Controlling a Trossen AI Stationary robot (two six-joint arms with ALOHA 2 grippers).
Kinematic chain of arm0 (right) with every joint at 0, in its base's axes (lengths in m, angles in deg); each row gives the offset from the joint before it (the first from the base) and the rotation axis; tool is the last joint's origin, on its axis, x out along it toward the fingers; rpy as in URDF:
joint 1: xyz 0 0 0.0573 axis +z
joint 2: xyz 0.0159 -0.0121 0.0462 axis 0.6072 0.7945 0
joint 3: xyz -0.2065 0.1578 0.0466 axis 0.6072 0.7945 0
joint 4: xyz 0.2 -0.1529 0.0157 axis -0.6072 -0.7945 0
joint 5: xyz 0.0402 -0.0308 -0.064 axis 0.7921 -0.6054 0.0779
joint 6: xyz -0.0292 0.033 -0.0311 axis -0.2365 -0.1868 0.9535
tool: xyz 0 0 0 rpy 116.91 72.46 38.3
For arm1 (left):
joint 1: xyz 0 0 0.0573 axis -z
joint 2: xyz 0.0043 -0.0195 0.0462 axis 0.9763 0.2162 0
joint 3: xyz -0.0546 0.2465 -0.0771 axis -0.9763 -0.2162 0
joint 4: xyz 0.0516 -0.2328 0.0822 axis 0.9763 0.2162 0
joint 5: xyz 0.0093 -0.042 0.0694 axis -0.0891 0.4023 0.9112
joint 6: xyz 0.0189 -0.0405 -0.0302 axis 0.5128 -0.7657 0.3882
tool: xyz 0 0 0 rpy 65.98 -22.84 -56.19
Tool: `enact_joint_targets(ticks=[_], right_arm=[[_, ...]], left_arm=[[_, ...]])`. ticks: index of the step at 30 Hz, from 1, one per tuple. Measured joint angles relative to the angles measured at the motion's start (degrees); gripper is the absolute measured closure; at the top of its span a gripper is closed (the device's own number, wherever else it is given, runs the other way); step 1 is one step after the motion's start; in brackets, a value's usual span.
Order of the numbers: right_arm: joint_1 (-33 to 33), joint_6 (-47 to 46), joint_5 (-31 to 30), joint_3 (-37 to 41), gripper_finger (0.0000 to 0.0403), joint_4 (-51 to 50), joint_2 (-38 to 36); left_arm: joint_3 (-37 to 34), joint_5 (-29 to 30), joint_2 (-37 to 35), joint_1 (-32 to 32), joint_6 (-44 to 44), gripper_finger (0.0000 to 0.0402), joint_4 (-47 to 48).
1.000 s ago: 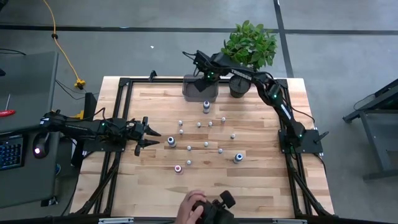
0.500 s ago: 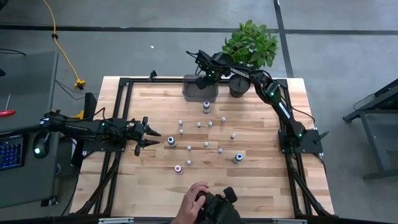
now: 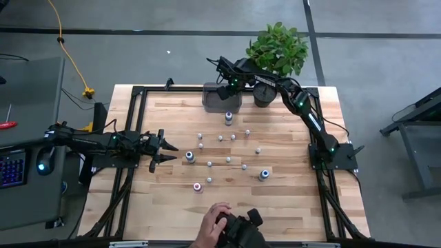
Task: Pick & Place food coloring
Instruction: Put the small orange food coloring bottle into the black bin
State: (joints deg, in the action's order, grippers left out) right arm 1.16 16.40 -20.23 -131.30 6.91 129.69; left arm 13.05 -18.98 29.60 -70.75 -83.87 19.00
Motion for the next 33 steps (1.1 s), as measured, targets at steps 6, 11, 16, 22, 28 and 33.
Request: enact_joint_targets(ticks=[6,11,16,22,28,33], right_arm=[[0.0,0.0,0.0,0.0,0.0318,-1.2,0.0],[0.0,-0.6,0.1,0.0,0.0318,-1.8,0.0],[0.0,-1.5,0.3,0.0,0.0317,-2.2,0.0],[0.0,-1.5,0.5,0.0,0.0317,-2.2,0.0],[0.0,-1.5,0.6,0.0,0.0317,-2.2,0.0],[0.0,-1.5,0.9,0.0,0.0317,-2.2,0.0]], left_arm=[[0.0,0.0,0.0,0.0,0.0,0.0238,0.0],[0.0,0.0,0.0,0.0,0.0,0.0238,0.0],[0.0,0.0,0.0,0.0,0.0,0.0238,0.0],[0.0,0.0,0.0,0.0,0.0,0.0238,0.0],[0.0,0.0,0.0,0.0,0.0,0.0238,0.0],[0.0,0.0,0.0,0.0,0.0,0.0238,0.0]])
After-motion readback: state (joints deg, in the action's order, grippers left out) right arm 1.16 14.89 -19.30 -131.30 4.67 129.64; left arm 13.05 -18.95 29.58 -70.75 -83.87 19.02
